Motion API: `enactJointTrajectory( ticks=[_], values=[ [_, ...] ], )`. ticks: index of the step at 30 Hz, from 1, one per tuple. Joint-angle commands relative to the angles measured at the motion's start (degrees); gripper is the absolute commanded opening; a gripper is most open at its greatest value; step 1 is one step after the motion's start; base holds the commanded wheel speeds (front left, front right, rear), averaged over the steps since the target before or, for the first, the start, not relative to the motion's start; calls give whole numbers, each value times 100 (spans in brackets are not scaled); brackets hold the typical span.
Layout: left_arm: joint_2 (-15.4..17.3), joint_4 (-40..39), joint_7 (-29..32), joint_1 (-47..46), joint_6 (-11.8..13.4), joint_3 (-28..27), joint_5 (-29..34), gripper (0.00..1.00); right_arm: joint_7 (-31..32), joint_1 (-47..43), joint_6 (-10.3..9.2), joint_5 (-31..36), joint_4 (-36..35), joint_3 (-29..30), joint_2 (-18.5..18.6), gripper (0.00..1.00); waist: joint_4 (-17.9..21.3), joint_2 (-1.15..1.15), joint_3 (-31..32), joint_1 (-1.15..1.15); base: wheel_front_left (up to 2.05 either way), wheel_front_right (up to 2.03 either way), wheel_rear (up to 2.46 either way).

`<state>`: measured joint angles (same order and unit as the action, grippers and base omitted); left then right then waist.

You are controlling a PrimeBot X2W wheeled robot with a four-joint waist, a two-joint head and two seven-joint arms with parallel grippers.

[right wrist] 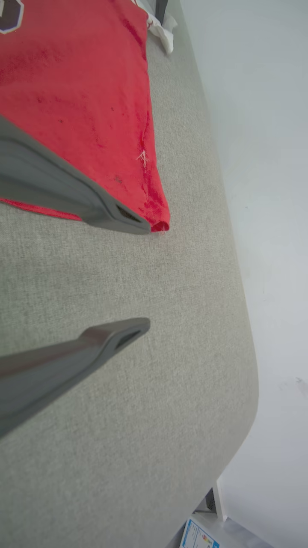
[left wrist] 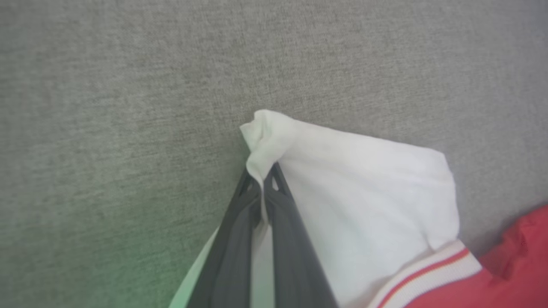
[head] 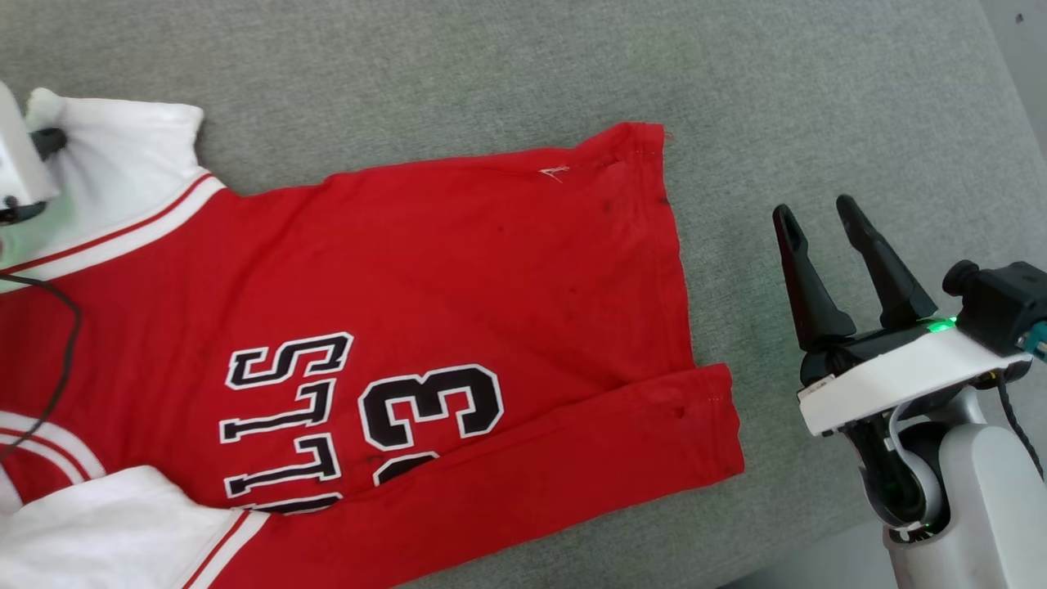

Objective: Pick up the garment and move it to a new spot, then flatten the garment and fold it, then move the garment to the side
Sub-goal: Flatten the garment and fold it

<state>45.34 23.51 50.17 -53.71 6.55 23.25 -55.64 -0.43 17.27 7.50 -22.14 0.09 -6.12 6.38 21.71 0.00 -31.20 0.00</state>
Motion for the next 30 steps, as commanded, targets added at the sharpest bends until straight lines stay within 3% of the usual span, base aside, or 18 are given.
enactJointTrajectory(
  ticks=[1,12,16,23,27,30],
  values=[
    [-193,75,-38,318,-54,133,9,0,139,54,-2,-162,65,10,49,100,-102,0,99,0,0,0,0],
    [-386,-365,-888,-70,-266,97,286,0,1353,937,-1,-956,1100,-5,716,100,-737,0,386,0,0,0,0],
    [-453,-656,-1025,-182,-338,155,380,0,2120,1488,-1,-1236,1600,-188,907,100,-1018,0,346,0,0,0,0],
    [-554,-1076,-1259,-275,-438,315,602,0,3221,2314,-2,-1377,2373,-551,1091,100,-1347,0,193,0,0,0,0],
    [-585,-1138,-1341,-218,-463,350,631,0,3822,2478,-4,-1379,3042,-663,1019,100,-1434,0,171,0,0,0,0],
    [-608,-1144,-1391,-164,-493,367,633,0,4255,2485,-7,-1357,3462,-736,927,6,-1471,0,182,0,0,0,0]
  ],
)
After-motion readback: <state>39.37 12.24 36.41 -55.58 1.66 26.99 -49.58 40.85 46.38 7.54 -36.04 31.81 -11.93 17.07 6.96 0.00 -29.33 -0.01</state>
